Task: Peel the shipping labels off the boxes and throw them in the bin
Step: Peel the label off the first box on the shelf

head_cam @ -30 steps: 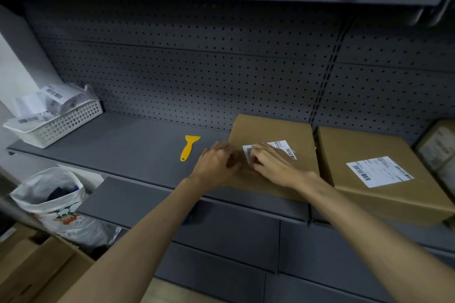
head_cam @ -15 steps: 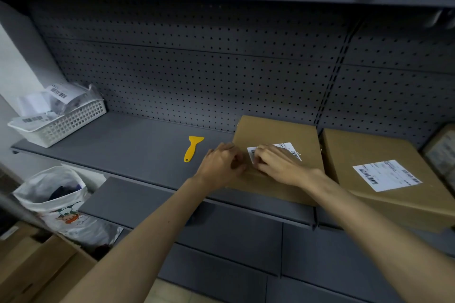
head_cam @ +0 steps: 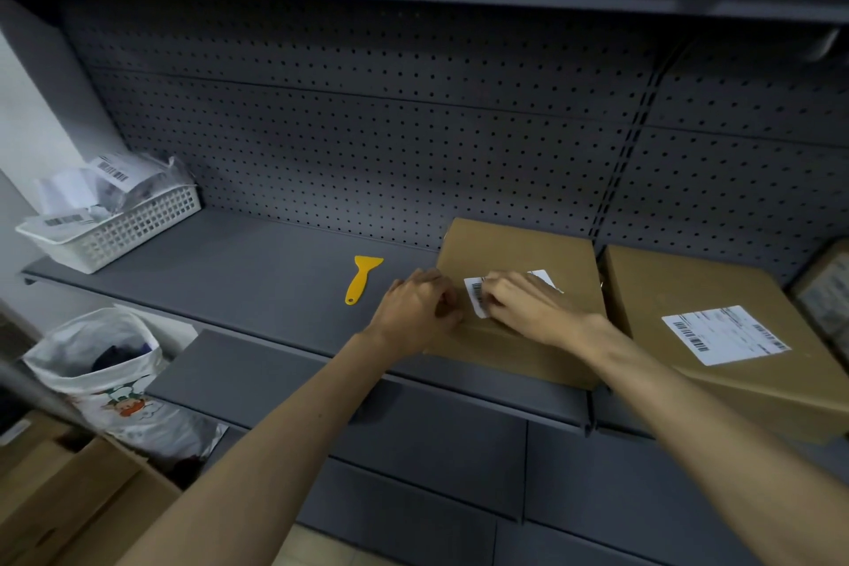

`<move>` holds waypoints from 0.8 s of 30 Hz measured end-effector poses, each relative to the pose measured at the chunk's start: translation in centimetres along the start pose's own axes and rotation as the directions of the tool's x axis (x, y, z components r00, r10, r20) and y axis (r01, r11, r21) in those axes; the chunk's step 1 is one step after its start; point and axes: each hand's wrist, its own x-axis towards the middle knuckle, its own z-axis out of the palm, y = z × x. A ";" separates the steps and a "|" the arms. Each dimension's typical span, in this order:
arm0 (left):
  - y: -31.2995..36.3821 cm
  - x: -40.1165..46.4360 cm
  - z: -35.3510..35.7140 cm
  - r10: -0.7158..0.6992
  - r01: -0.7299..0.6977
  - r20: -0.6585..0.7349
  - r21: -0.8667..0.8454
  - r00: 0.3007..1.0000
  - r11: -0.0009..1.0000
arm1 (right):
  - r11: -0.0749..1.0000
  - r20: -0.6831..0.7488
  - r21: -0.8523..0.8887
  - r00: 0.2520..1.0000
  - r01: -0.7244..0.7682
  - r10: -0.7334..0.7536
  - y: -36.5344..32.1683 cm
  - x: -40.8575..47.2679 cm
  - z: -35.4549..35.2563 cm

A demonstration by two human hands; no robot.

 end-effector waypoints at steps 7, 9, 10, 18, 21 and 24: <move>0.1 0.1 0.0 0.004 -0.004 0.008 0.003 1.000 1.000 | 1.000 -0.016 0.011 1.000 0.015 -0.015 -0.2 -0.4 0.5; 0.1 0.1 0.0 -0.001 0.001 0.000 -0.004 1.000 1.000 | 0.998 -0.035 -0.049 0.999 0.039 -0.041 -0.6 -0.4 0.4; 0.1 0.1 0.1 -0.002 0.002 -0.004 -0.008 1.000 1.000 | 0.995 -0.041 -0.091 0.998 0.046 -0.050 -0.8 -0.4 0.5; 0.1 0.0 0.2 0.018 -0.017 -0.023 0.037 1.000 0.999 | 0.975 -0.036 -0.211 0.997 0.063 -0.072 -1.5 -0.8 0.7; 0.0 0.0 0.1 0.011 -0.010 -0.002 0.028 1.000 1.000 | 0.996 -0.002 -0.092 1.000 0.007 -0.007 -0.8 -0.7 0.3; 0.2 0.0 0.0 0.000 0.000 0.008 0.020 1.000 1.000 | 0.997 -0.019 0.035 0.997 -0.075 0.075 -0.2 -0.5 0.4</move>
